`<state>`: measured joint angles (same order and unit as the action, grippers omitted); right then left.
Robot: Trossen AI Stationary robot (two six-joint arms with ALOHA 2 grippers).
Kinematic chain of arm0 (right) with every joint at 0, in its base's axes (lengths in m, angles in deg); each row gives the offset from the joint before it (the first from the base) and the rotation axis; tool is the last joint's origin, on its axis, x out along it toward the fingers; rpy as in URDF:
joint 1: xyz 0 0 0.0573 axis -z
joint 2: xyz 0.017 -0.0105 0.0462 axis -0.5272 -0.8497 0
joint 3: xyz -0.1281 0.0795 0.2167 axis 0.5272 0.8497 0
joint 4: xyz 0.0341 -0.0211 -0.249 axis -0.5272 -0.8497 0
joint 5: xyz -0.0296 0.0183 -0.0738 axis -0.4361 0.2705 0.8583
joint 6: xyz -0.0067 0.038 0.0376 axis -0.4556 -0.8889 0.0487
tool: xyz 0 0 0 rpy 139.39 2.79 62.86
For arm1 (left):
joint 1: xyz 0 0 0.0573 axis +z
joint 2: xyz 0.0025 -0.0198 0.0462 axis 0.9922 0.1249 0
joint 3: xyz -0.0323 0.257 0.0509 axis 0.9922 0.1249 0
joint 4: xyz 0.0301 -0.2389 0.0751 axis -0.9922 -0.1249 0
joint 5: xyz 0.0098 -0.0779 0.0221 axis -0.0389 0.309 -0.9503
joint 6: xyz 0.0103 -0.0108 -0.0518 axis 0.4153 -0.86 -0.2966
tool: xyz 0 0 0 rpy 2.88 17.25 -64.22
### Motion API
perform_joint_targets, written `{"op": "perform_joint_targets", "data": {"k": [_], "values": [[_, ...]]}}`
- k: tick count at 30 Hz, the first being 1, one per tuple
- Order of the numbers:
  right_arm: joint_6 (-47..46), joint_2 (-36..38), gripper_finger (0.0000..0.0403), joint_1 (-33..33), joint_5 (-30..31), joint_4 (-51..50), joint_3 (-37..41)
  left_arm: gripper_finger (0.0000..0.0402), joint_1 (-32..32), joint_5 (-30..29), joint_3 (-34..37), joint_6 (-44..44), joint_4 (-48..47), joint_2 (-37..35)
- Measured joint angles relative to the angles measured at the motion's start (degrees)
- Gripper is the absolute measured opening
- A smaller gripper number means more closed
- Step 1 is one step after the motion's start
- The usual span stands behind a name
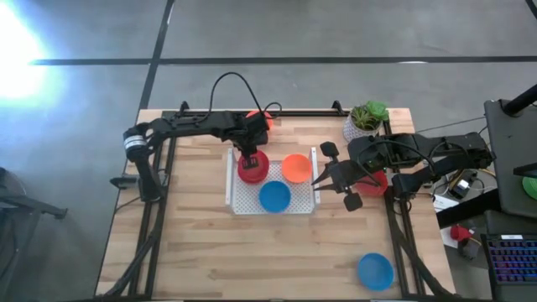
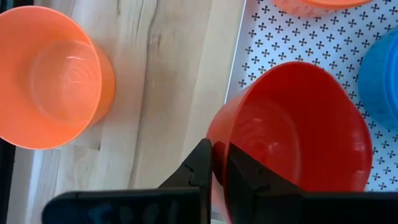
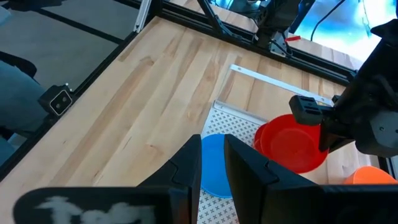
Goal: Pick & Place Mini bowls
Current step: Stack the bottom red bowl on top of the red bowl on the shelf
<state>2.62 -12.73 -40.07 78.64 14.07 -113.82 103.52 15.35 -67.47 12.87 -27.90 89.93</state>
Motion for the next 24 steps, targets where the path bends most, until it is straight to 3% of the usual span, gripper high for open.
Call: {"op": "perform_joint_targets", "data": {"k": [11, 20, 24], "values": [[0.02, 0.00, 0.0066, 0.00, 0.00, 0.01, 0.00, 0.0091, -0.11, -0.10, -0.19, -1.05, 0.21, -0.02], [0.14, 0.00, 0.0066, 0.00, 0.00, 0.03, 0.00, 0.0095, -0.07, -4.22, -4.48, -2.19, -0.50, -0.83], [-0.02, 0.00, 0.0066, 0.00, 0.00, 0.03, 0.00, 0.0077, -0.26, -4.28, -3.42, -2.59, -0.56, -0.81]]}}
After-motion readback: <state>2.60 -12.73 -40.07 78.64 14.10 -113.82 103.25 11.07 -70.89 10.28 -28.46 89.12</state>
